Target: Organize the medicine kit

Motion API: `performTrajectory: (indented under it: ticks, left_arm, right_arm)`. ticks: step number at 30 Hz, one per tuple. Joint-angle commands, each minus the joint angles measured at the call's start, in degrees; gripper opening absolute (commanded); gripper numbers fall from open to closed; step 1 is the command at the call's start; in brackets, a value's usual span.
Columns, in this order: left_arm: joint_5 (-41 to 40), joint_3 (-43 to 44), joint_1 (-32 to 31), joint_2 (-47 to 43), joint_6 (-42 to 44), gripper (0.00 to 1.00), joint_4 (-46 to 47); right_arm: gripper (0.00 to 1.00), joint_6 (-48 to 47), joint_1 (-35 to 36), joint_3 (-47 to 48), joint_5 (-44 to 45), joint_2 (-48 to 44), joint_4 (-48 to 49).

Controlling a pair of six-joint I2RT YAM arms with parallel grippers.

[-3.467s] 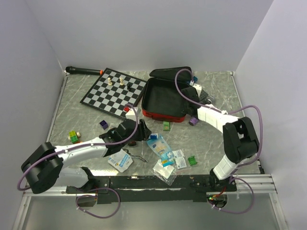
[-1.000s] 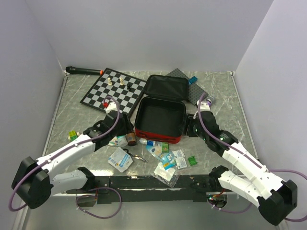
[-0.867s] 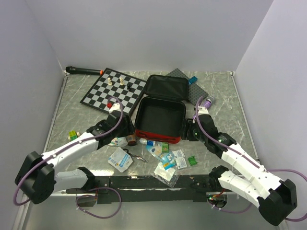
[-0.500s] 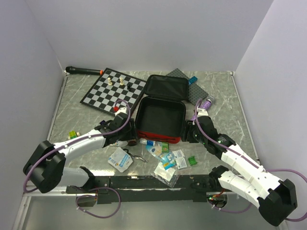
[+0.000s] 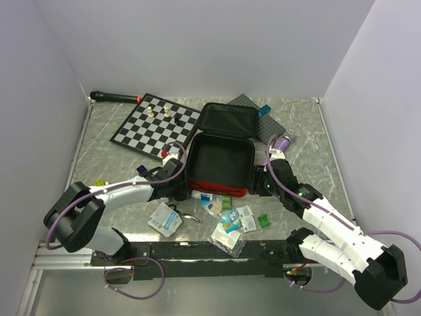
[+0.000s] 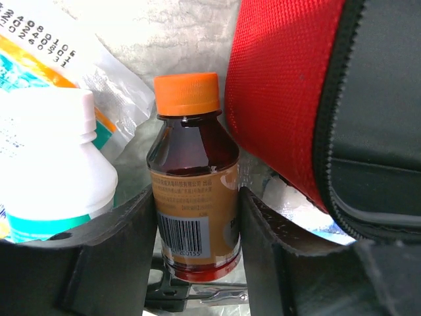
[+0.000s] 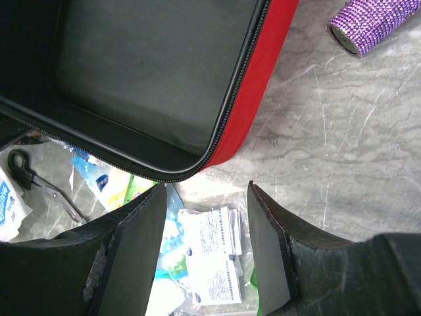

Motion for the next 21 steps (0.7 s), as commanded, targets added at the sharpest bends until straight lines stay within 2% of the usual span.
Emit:
performTrajectory:
  ticks: [1, 6, 11, 14, 18, 21]
  left_arm:
    - [-2.0, 0.5, -0.8, -2.6, 0.1, 0.51, -0.1]
    - [-2.7, 2.4, -1.0, -9.3, 1.0, 0.47, -4.1]
    - [-4.6, 4.8, -1.7, -16.3, 1.5, 0.38, -10.1]
    - [-5.5, 6.8, -2.0, -20.6, 1.5, 0.35, -12.7]
    - [-0.2, 8.4, -2.2, -23.4, 5.3, 0.38, -4.7]
    - [4.4, 12.8, -2.2, -17.6, 9.0, 0.39, -0.9]
  right_arm:
    - [0.59, 0.3, 0.4, -0.1, 0.3, -1.4, 1.2]
    - [0.59, 0.5, 0.4, 1.3, -0.1, -1.0, 0.8]
    - [0.59, 0.7, 0.4, 1.9, -0.4, -1.1, 1.2]
    - [0.59, 0.3, 0.5, 2.4, -0.1, -1.1, 1.0]
    - [0.59, -0.9, 0.4, 2.7, 0.6, -1.0, 1.7]
    - [0.59, -1.7, 0.4, 3.1, 1.2, 0.5, 1.6]
